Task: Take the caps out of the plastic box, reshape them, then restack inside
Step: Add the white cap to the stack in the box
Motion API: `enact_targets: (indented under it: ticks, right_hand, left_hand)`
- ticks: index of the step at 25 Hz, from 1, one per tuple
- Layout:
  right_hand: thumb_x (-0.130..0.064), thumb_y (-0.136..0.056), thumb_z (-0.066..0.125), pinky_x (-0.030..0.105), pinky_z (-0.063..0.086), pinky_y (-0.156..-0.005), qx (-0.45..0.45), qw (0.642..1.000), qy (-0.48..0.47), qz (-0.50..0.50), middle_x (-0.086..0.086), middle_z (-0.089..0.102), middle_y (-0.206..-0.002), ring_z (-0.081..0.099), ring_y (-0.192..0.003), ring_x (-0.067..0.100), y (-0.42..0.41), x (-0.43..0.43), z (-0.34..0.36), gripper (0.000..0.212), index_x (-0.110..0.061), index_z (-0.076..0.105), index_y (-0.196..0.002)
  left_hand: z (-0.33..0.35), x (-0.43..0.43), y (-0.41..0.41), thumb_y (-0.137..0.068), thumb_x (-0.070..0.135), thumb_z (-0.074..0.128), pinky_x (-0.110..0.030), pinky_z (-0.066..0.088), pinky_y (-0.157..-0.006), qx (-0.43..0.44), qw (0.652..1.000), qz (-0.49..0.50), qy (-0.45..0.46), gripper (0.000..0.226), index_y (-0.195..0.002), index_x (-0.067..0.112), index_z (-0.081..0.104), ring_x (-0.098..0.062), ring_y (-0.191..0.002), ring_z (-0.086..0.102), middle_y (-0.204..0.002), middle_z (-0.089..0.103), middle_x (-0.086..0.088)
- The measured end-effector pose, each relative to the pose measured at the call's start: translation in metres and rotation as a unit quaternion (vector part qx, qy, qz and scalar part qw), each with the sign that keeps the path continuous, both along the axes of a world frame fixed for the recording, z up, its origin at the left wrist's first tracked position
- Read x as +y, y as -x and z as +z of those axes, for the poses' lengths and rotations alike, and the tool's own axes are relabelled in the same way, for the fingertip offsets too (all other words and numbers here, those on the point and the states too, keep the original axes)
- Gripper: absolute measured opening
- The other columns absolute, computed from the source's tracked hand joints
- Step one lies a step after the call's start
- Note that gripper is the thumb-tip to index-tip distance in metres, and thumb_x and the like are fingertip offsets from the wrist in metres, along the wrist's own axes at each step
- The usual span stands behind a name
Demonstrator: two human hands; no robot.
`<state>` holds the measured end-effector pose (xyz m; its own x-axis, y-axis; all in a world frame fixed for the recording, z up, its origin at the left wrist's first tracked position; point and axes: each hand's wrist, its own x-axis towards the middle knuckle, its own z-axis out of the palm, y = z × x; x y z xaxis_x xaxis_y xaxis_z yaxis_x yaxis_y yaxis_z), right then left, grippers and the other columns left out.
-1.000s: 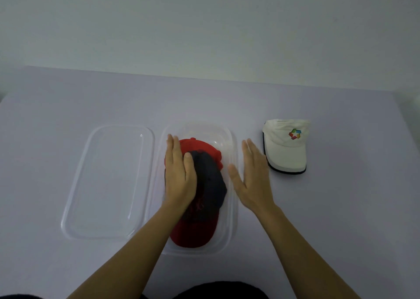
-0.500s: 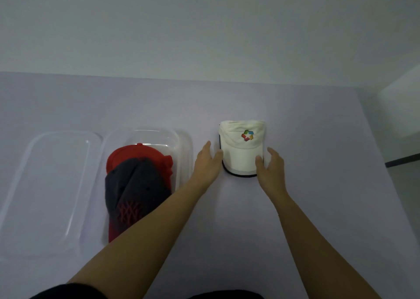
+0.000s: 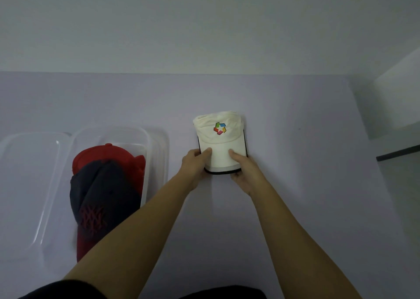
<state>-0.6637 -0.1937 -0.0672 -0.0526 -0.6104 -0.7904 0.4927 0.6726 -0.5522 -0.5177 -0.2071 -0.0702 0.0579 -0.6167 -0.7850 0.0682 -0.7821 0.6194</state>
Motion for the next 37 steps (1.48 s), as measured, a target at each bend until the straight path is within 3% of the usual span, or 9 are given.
enact_targets:
  ticks: [4, 7, 9, 13, 19, 24, 28, 32, 37]
  right_hand:
    - [-0.016, -0.086, 0.064, 0.027, 0.054, -0.076, -0.078, 0.995, -0.003, -0.057, 0.007, 0.066, -0.106, 0.063, -0.095, 0.021, -0.002, 0.011, 0.009, 0.039, -0.007, 0.054, -0.123]
    - [-0.016, -0.090, 0.058, 0.041, 0.051, -0.091, -0.119, 0.988, 0.028, -0.097, 0.016, 0.062, -0.120, 0.060, -0.110, 0.032, -0.006, 0.018, 0.015, 0.041, -0.004, 0.051, -0.128]
    - [-0.017, -0.091, 0.054, 0.043, 0.055, -0.085, -0.144, 0.981, 0.051, -0.116, 0.018, 0.061, -0.122, 0.059, -0.112, 0.035, -0.010, 0.022, 0.023, 0.039, -0.005, 0.051, -0.128]
    - [-0.019, -0.094, 0.051, 0.037, 0.060, -0.069, -0.152, 0.976, 0.102, -0.122, 0.017, 0.065, -0.114, 0.063, -0.101, 0.032, -0.020, 0.035, 0.044, 0.033, -0.005, 0.053, -0.123]
    - [-0.014, -0.094, 0.048, 0.034, 0.057, -0.085, -0.116, 0.975, 0.185, -0.040, 0.016, 0.057, -0.131, 0.058, -0.116, 0.028, -0.050, 0.048, 0.071, 0.042, -0.002, 0.044, -0.135]
    - [-0.014, -0.097, 0.044, 0.027, 0.054, -0.088, -0.062, 0.956, 0.279, 0.068, 0.011, 0.057, -0.132, 0.058, -0.117, 0.021, -0.120, 0.043, 0.107, 0.040, -0.004, 0.043, -0.135]
    - [-0.032, -0.094, 0.049, 0.025, 0.051, -0.090, 0.018, 0.934, 0.328, 0.141, -0.003, 0.059, -0.126, 0.058, -0.116, 0.011, -0.182, 0.029, 0.135, 0.035, -0.019, 0.047, -0.126]
    - [-0.084, -0.068, 0.038, 0.035, 0.031, -0.109, 0.186, 0.904, 0.226, 0.312, -0.009, 0.036, -0.145, 0.039, -0.133, 0.016, -0.224, 0.028, 0.104, 0.099, -0.026, 0.024, -0.146]
    - [-0.074, -0.052, 0.070, 0.041, 0.035, -0.110, 0.285, 0.824, 0.163, 0.463, 0.004, 0.026, -0.153, 0.033, -0.137, 0.024, -0.247, 0.029, 0.062, 0.128, -0.018, 0.007, -0.149]
  left_hand:
    - [0.015, 0.003, 0.003, -0.091, 0.029, 0.059, -0.040, 0.056, -0.078, 0.017, 1.000, 0.020, -0.012, 0.043, -0.126, 0.004, 0.049, -0.025, -0.100, 0.061, -0.122, 0.060, -0.008]
    - [0.033, 0.007, 0.004, -0.093, 0.020, 0.057, -0.031, 0.049, -0.058, 0.092, 0.993, 0.063, -0.043, 0.019, -0.105, 0.005, 0.056, -0.021, -0.078, 0.060, -0.100, 0.063, -0.010]
    - [0.046, 0.013, 0.004, -0.093, 0.018, 0.058, -0.030, 0.045, -0.054, 0.128, 0.987, 0.077, -0.067, 0.012, -0.095, 0.007, 0.055, -0.019, -0.069, 0.055, -0.083, 0.059, -0.007]
    - [0.063, 0.024, -0.010, -0.090, 0.019, 0.059, -0.040, 0.047, -0.068, 0.187, 0.979, 0.055, -0.057, 0.018, -0.103, 0.009, 0.053, -0.024, -0.080, 0.055, -0.091, 0.057, -0.009]
    - [0.095, 0.017, -0.073, -0.078, 0.018, 0.059, -0.053, 0.044, -0.095, 0.244, 0.970, -0.006, -0.005, 0.037, -0.115, 0.014, 0.055, -0.033, -0.106, 0.058, -0.111, 0.061, -0.007]
    - [0.128, 0.016, -0.142, -0.074, 0.054, 0.064, -0.048, 0.048, -0.090, 0.242, 0.965, -0.017, 0.103, 0.050, -0.111, 0.021, 0.065, -0.028, -0.103, 0.066, -0.113, 0.069, -0.003]
    - [0.151, 0.006, -0.196, -0.087, 0.054, 0.051, -0.049, 0.049, -0.095, 0.268, 0.934, 0.060, 0.230, 0.049, -0.119, 0.020, 0.064, -0.027, -0.112, 0.064, -0.121, 0.067, -0.006]
    - [0.162, 0.000, -0.252, -0.087, 0.057, 0.048, -0.053, 0.053, -0.085, 0.155, 0.939, 0.019, 0.308, 0.050, -0.124, 0.025, 0.059, -0.023, -0.110, 0.065, -0.121, 0.068, 0.001]
    - [0.156, -0.007, -0.294, -0.071, 0.060, 0.064, -0.053, 0.054, -0.082, 0.117, 0.927, 0.000, 0.356, 0.081, -0.137, 0.018, 0.045, -0.029, -0.119, 0.059, -0.133, 0.058, -0.007]
